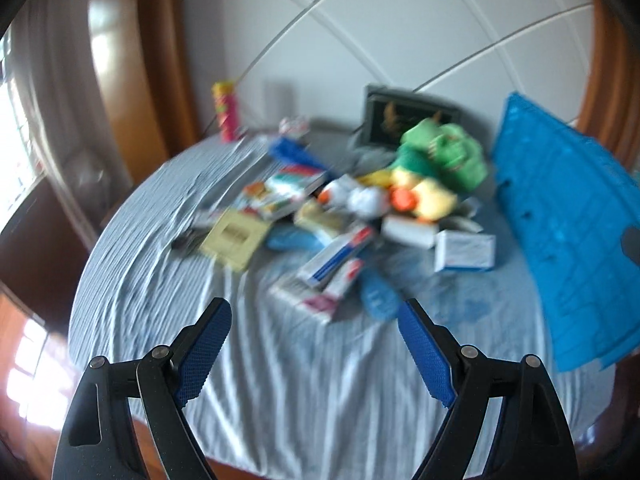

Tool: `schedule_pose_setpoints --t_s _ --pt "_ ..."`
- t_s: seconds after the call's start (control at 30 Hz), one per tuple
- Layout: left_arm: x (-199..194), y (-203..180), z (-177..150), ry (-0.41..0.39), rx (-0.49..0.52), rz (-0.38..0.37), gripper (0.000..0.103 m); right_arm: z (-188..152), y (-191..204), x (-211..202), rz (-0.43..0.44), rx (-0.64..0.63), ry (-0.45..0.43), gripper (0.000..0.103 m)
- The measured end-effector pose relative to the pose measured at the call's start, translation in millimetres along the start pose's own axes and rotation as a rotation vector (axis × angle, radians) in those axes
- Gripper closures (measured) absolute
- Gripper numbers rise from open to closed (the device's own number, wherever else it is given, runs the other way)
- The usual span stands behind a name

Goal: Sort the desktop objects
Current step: 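Move both open tools from the crate back over the table pile, then grasp the white-pink ointment box with the left tool while the right tool approaches a blue-trimmed box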

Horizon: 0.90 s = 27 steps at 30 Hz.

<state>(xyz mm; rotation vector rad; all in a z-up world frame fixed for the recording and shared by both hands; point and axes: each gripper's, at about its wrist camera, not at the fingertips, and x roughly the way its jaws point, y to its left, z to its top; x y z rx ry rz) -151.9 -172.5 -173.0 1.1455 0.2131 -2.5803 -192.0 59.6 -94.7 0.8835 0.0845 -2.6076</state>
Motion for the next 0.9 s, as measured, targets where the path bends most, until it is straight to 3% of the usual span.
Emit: schedule_pose_setpoints --t_s 0.2,0.4,0.77,0.9 --pt "40 24 -11 0.103 -0.041 0.037 0.017 -26 26 50 0.008 -0.052 0.12 0.0" --pt "81 48 -22 0.207 -0.082 0.074 0.017 -40 27 100 0.042 -0.071 0.21 0.0" --pt "152 41 -36 0.355 -0.105 0.142 0.017 -64 -17 180 0.07 -0.019 0.356 0.0" --pt "172 41 -39 0.387 -0.126 0.135 0.017 -75 -27 204 0.075 0.001 0.408 0.0"
